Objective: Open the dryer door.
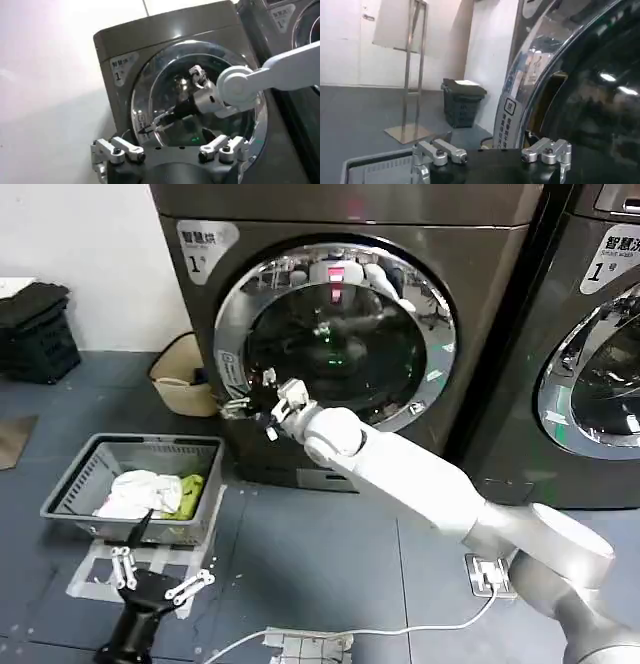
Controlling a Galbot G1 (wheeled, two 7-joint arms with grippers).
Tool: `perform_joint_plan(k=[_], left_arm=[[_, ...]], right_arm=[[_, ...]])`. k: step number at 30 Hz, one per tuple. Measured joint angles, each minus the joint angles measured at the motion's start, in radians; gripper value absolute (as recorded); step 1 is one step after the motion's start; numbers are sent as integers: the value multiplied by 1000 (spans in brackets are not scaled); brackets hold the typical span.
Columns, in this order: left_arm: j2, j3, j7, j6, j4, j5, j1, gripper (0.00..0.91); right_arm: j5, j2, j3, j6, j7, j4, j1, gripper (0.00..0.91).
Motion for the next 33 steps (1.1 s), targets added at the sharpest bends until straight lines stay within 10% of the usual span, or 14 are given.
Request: perform_joint_plan(k=[33], left_arm=[[5, -26, 6, 18, 5, -27, -12, 907]], right_arm=[[-3, -84, -31, 38, -245, 93, 6, 907]])
